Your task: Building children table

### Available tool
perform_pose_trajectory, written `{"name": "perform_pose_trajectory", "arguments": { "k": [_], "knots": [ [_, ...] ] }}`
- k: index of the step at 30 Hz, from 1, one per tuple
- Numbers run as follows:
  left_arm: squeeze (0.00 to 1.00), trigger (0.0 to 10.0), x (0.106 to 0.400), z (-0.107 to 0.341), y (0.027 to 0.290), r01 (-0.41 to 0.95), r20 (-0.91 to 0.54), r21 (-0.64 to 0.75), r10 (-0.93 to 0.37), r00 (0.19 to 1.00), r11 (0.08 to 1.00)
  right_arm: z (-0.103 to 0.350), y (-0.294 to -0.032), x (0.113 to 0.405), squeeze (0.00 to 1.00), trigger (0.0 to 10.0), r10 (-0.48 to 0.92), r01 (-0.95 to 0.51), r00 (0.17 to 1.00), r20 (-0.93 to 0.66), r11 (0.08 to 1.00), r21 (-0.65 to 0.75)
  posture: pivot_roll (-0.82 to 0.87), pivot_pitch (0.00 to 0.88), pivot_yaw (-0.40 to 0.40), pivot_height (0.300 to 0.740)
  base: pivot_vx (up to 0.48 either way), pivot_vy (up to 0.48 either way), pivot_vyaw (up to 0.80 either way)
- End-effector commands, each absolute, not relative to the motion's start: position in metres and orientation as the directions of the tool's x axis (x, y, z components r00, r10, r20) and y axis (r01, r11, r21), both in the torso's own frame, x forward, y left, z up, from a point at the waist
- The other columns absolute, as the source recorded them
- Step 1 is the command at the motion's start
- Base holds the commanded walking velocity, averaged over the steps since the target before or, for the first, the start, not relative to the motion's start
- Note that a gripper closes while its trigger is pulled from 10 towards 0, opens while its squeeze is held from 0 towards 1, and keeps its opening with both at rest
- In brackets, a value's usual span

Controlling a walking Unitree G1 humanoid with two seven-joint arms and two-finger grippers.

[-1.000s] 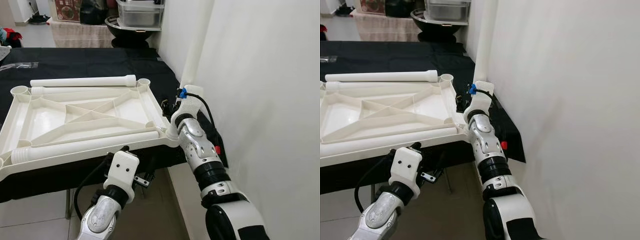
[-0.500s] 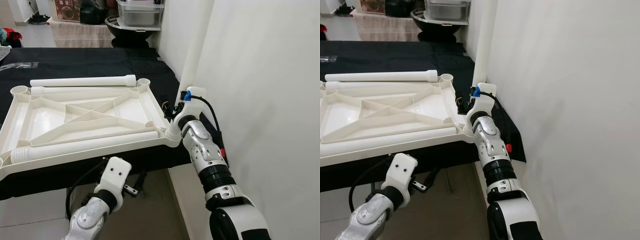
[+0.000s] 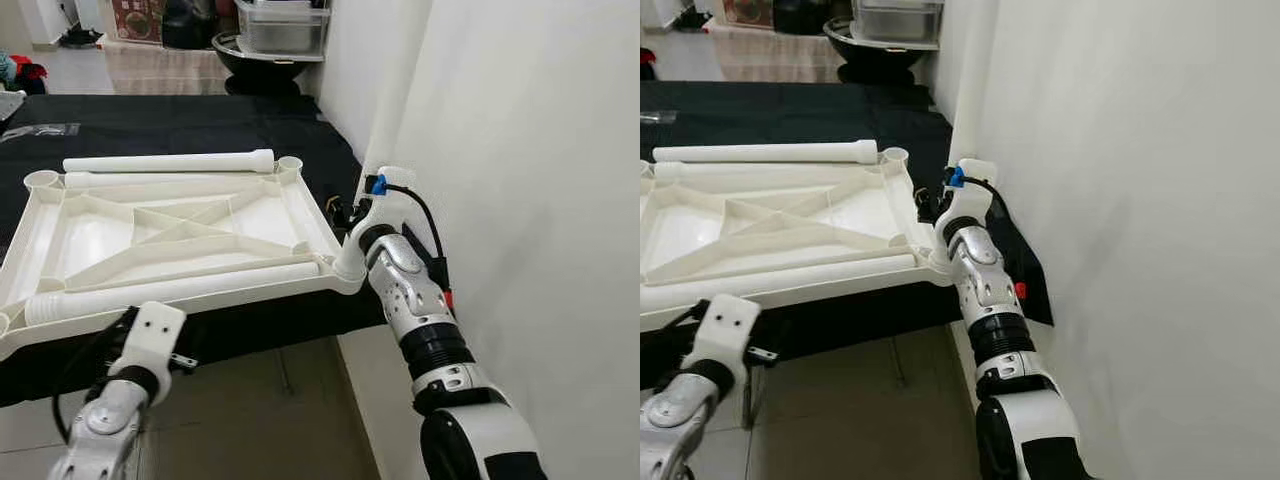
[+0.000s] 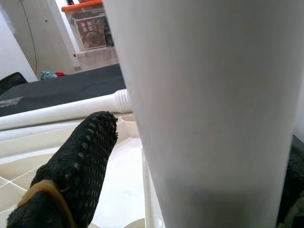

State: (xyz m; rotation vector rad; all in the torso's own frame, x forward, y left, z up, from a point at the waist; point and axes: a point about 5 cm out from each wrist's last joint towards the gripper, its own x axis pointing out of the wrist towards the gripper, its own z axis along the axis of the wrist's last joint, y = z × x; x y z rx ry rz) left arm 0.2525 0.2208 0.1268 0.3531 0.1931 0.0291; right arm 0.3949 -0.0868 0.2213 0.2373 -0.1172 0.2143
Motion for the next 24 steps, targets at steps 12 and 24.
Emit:
{"name": "perform_pose_trajectory", "arguments": {
  "k": [12,24],
  "knots": [
    [0.00,10.0,0.259,0.137,0.298,-0.155,-0.144,0.458,0.245,0.959,0.875,0.225,-0.090,0.397,0.00,10.0,0.188,-0.219,0.971,0.145,0.946,0.239,0.06,0.085,-0.121,0.740,0.000,0.000,0.00],
    [0.00,10.0,0.278,0.161,0.298,-0.159,-0.042,0.478,0.204,0.978,0.864,0.222,-0.079,0.393,0.00,10.0,0.252,-0.281,0.957,0.146,0.929,0.240,0.07,0.081,-0.116,0.740,0.000,0.000,0.00]
  ]
}}
